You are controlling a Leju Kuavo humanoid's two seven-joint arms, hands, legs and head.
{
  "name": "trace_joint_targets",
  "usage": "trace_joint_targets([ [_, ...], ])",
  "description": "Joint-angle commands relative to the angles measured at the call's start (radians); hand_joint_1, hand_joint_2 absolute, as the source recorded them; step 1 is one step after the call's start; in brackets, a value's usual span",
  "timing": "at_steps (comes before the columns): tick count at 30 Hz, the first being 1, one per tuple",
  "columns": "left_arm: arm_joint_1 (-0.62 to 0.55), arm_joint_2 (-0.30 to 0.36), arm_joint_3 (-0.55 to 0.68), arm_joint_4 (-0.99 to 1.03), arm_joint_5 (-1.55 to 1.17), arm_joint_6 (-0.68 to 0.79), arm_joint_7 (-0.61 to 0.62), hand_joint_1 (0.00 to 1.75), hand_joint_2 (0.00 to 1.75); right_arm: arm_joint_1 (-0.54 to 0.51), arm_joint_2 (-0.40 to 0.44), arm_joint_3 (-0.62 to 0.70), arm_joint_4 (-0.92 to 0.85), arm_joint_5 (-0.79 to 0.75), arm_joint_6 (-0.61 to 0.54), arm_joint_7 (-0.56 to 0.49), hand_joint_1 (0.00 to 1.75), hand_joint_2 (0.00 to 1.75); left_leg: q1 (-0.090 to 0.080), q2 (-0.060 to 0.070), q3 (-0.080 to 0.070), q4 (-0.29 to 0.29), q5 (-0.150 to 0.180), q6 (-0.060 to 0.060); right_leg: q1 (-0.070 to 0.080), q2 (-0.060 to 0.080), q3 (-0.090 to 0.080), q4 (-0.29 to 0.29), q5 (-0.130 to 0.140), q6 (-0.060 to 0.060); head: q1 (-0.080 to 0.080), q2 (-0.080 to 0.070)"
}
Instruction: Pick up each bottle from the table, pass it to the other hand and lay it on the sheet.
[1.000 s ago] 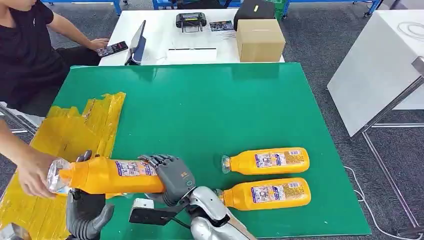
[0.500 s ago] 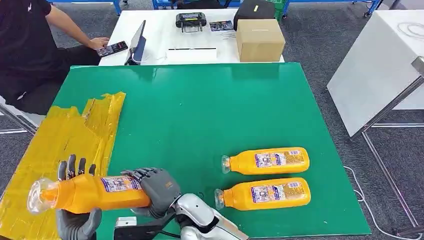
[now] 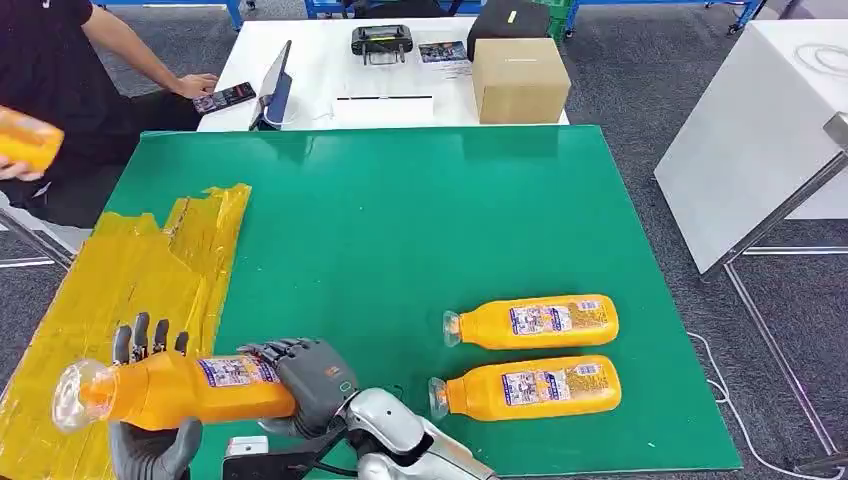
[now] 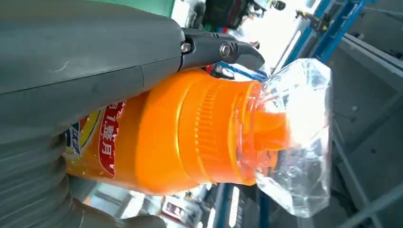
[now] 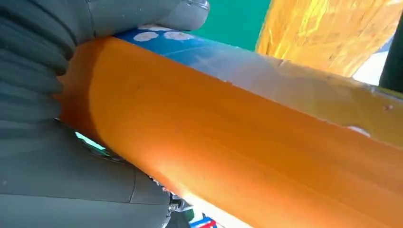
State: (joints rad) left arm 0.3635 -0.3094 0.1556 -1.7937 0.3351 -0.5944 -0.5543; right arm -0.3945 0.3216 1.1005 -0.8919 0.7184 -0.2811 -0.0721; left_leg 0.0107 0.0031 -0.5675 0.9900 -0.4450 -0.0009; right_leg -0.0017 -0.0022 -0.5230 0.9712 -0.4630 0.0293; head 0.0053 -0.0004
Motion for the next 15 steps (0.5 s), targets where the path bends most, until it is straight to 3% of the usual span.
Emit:
trace_joint_targets([
  [1,-0.04,0.027,-0.038,0.041,-0.095,0.029,-0.003,0.28,1.75,-0.018,0.027,0.16,0.028,0.013,0.034,-0.012,1.73,1.75,0.0,0.0,0.003,-0.001,-0.001,0.0,0.0,0.0,0.003,-0.001,-0.001,0.0,0.0,0.0],
  [2,-0.04,0.026,-0.034,0.04,-0.097,0.031,-0.004,1.75,1.75,-0.017,0.027,0.159,0.028,0.013,0.035,-0.011,1.71,1.75,0.0,-0.001,0.003,-0.001,-0.001,0.0,0.0,0.0,0.003,-0.001,-0.001,0.0,0.0,0.0],
  [15,-0.041,0.013,-0.014,0.032,-0.113,0.007,-0.021,1.75,1.75,-0.014,0.027,0.112,0.037,0.013,0.022,-0.007,1.75,1.75,0.0,-0.001,0.001,-0.001,0.0,0.0,0.0,-0.001,0.002,-0.001,0.0,0.0,0.0,0.0],
])
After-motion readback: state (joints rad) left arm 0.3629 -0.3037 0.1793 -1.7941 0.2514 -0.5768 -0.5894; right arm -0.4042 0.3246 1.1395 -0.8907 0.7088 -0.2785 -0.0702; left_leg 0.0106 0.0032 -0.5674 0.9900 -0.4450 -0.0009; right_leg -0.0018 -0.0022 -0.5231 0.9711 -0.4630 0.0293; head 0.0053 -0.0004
